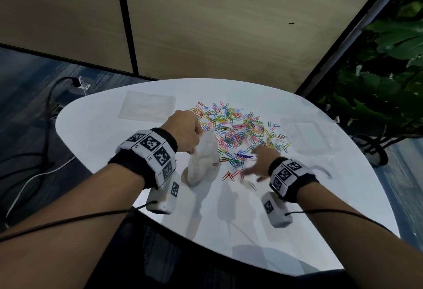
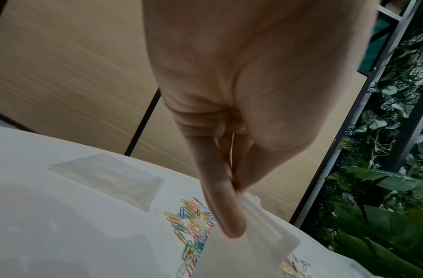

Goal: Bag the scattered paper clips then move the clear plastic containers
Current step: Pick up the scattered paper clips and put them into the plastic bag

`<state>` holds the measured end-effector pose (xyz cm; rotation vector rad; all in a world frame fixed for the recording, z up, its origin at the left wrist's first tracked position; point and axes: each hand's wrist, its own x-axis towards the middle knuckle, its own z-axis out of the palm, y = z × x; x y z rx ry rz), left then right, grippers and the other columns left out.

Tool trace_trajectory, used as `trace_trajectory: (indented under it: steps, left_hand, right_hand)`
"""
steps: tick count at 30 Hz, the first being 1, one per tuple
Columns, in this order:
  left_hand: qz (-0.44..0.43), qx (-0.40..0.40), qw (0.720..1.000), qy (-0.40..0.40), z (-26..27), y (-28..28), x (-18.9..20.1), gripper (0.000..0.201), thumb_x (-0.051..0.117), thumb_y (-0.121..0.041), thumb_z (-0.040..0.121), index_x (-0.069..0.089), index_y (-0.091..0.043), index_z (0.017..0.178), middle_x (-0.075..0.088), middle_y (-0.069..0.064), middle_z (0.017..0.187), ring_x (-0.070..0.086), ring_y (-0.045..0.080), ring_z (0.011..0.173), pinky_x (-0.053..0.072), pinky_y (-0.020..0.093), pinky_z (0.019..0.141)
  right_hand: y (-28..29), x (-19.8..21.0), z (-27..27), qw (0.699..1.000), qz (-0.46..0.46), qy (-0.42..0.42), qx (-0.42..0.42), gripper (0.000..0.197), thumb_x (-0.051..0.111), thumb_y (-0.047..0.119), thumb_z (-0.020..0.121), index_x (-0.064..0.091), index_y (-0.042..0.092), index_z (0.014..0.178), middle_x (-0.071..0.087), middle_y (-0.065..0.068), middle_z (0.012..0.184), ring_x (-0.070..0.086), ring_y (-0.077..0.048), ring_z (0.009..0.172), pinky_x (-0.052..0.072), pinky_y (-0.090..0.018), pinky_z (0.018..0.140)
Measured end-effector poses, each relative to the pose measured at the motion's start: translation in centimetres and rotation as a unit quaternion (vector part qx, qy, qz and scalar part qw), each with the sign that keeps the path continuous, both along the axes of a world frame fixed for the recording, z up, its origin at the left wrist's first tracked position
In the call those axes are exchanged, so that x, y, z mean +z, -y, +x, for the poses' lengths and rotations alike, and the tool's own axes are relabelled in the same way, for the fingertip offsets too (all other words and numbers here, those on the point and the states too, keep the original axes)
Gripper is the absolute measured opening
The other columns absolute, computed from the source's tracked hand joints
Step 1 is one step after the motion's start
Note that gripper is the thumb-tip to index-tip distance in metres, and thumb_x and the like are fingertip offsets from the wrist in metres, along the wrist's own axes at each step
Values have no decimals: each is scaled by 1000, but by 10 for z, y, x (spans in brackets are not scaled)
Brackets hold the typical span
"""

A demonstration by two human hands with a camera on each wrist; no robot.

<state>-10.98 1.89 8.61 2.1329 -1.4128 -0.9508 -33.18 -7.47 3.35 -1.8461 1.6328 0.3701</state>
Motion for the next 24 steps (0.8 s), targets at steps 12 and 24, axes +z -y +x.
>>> trace_trajectory:
  steps: [12, 24]
  left_hand:
    - [7, 0, 1000, 17, 4, -1, -3, 23, 56, 3, 92, 74, -4, 103, 71, 9, 76, 76, 26, 63, 65, 40, 76]
    - [14, -10, 999, 35, 12, -1, -12, 25, 54, 1, 91, 74, -5, 104, 74, 11, 80, 76, 22, 59, 65, 39, 72]
  right_hand:
    - [-14, -65, 29, 991, -101, 64, -64, 82, 83, 27, 68, 42, 11, 138, 50, -10, 131, 58, -24, 114, 52, -29, 92]
    - [9, -72, 49, 959, -233, -22, 159, 19, 57, 6, 91, 72, 8, 103, 59, -16, 112, 63, -28, 89, 56, -33, 83]
